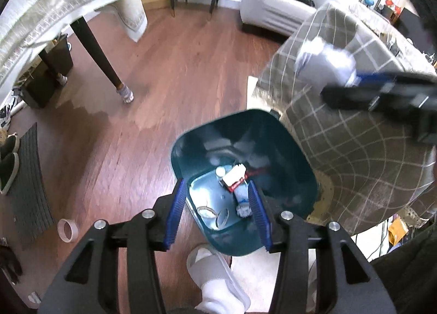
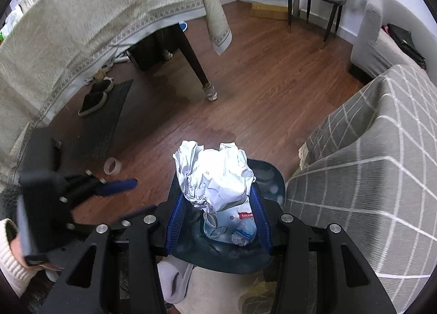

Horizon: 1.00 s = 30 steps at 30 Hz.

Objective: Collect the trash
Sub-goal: 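Release the tape roll into the teal bin with the left tool while the right holds the foil, then open the right tool over the teal bin to drop the foil ball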

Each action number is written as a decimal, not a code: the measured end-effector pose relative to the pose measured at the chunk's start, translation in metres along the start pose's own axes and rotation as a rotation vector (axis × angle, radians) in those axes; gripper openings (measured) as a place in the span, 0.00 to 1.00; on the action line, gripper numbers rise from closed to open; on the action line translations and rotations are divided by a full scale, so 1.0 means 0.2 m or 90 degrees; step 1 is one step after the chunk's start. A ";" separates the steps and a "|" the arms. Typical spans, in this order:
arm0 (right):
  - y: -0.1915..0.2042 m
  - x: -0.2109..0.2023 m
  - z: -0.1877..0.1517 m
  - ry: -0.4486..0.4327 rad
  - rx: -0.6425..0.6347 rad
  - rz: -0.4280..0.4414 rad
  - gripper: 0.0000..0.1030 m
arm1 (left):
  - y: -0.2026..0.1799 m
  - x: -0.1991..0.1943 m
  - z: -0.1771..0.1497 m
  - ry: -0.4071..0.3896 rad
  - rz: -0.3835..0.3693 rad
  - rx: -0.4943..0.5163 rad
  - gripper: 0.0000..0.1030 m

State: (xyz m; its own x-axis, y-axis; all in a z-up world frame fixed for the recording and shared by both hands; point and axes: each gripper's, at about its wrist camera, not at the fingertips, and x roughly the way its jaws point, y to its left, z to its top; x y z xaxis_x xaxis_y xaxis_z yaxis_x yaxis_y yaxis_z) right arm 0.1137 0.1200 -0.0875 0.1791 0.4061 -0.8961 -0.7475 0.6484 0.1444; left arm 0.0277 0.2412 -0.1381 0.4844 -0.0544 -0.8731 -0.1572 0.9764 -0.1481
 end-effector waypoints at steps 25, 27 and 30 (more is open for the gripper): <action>0.04 0.30 -0.22 0.136 -0.044 -0.077 0.54 | -0.03 -0.53 0.25 -0.153 0.007 0.014 0.31; 0.02 0.29 -0.23 0.133 -0.040 -0.070 0.55 | -0.05 -0.55 0.27 -0.160 0.011 0.021 0.32; 0.01 0.23 -0.24 0.118 -0.038 -0.045 0.55 | -0.06 -0.59 0.31 -0.176 0.002 0.018 0.35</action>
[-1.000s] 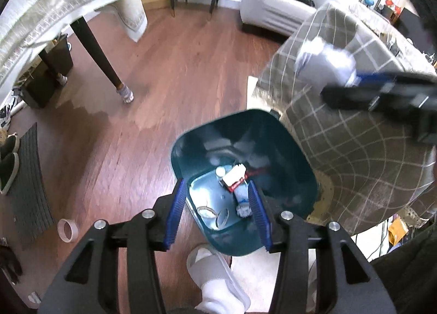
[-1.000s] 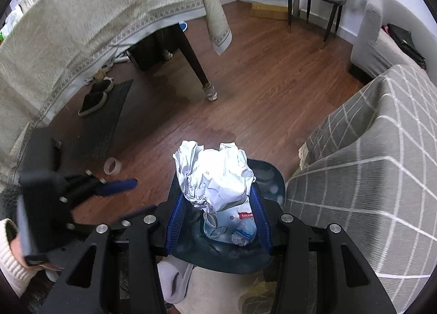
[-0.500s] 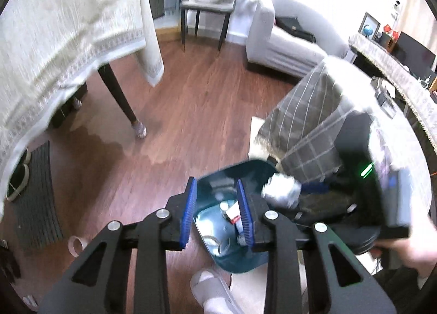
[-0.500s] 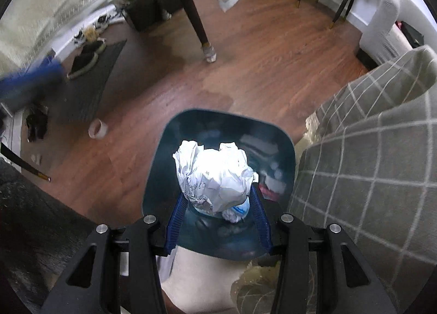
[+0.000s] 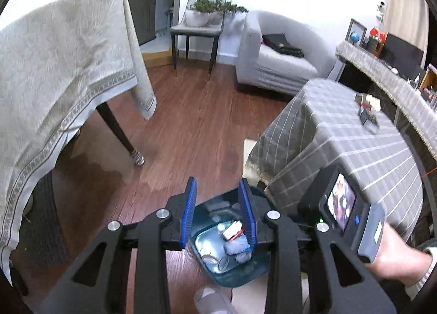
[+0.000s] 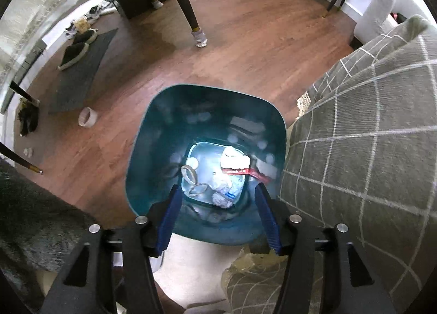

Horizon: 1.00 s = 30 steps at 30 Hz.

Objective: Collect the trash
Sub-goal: 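Open the right tool over the teal bin to drop the foil ball, then move both tools back over the table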

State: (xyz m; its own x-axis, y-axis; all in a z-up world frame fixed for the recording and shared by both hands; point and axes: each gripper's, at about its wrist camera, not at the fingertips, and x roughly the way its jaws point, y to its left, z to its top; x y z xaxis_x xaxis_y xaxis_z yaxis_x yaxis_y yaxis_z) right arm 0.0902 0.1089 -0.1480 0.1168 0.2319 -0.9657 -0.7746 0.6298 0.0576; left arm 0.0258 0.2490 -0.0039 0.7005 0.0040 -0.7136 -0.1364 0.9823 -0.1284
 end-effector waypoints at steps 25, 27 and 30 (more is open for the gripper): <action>-0.37 -0.89 -0.19 -0.272 0.052 -0.027 0.49 | -0.51 0.03 0.22 -0.083 -0.074 0.058 0.73; -0.45 -0.91 -0.23 -0.277 0.077 -0.033 0.49 | -0.59 0.06 0.22 -0.083 -0.079 0.072 0.74; -0.57 -0.95 -0.30 -0.291 0.112 -0.047 0.56 | -0.68 0.10 0.23 -0.080 -0.094 0.088 0.78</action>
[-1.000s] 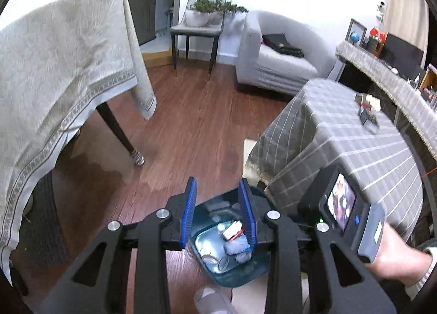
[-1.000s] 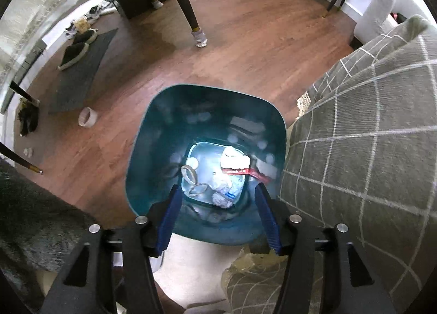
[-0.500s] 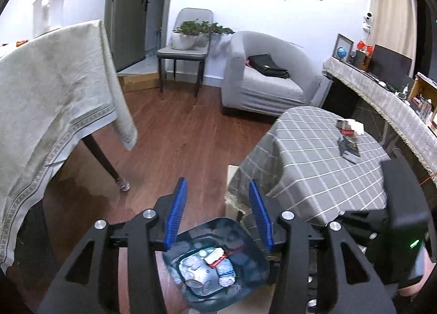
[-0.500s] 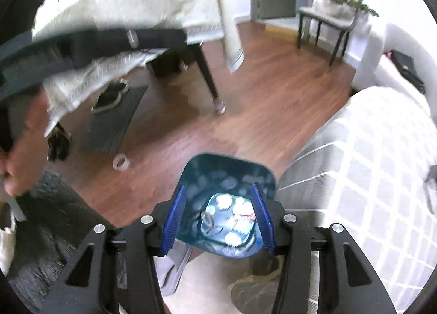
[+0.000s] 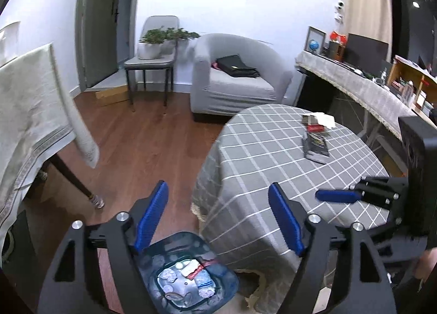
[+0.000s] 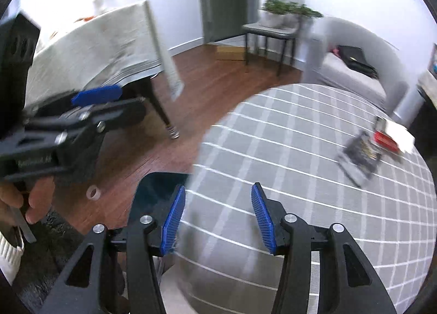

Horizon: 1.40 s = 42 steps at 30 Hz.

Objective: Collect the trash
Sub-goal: 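Move both tools back over the table, then grasp the black Face tissue pack with the left tool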

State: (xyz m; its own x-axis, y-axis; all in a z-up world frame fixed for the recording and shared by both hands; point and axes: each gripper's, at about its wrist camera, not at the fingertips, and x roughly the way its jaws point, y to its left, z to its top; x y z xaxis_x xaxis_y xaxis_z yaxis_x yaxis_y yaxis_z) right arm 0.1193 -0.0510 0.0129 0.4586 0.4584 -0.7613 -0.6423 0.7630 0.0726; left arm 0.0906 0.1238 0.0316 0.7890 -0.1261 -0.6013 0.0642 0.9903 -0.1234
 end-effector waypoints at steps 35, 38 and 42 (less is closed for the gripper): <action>-0.98 -0.22 -0.26 -0.006 0.198 -0.125 0.96 | -0.86 0.67 0.16 0.069 -0.089 0.175 0.94; -1.02 -0.23 -0.27 -0.011 0.212 -0.118 0.96 | -0.89 0.75 0.16 0.086 -0.088 0.186 0.94; -1.06 -0.23 -0.28 -0.011 0.231 -0.112 0.96 | -0.92 0.84 0.16 0.104 -0.087 0.194 0.94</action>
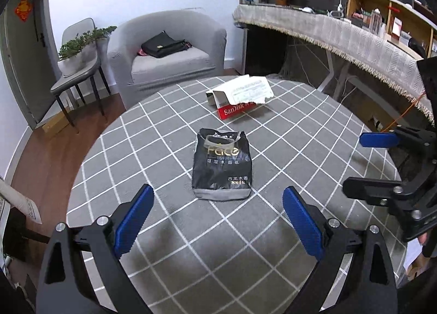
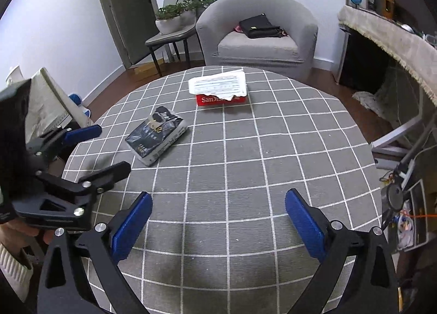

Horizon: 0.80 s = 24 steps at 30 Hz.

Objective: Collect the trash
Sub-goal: 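Grasp the black Face tissue pack with the left tool, then grasp the red SanDisk box with white paper using the right tool while the left holds the pack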

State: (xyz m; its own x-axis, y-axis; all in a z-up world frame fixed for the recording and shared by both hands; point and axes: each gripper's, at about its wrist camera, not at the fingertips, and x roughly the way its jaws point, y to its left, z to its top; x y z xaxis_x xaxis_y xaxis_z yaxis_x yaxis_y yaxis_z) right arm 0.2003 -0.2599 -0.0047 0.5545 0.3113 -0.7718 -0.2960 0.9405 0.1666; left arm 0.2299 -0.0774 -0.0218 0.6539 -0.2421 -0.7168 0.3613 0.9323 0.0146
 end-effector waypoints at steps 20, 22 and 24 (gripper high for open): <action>-0.07 0.03 0.06 -0.022 0.006 -0.007 0.96 | 0.05 0.24 0.06 0.063 -0.005 -0.024 0.58; -0.05 0.04 0.07 -0.026 -0.009 -0.016 0.96 | 0.04 0.22 0.06 0.061 -0.006 -0.020 0.53; -0.04 0.04 0.08 -0.029 -0.015 -0.017 0.96 | 0.05 0.20 0.04 0.060 -0.013 -0.035 0.52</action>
State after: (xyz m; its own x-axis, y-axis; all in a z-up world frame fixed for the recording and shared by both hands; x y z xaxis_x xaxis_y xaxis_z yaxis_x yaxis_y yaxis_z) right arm 0.2199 -0.2628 -0.0032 0.5970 0.2921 -0.7471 -0.2982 0.9454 0.1313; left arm 0.2647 -0.0791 -0.0441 0.5807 -0.2380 -0.7786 0.3357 0.9412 -0.0373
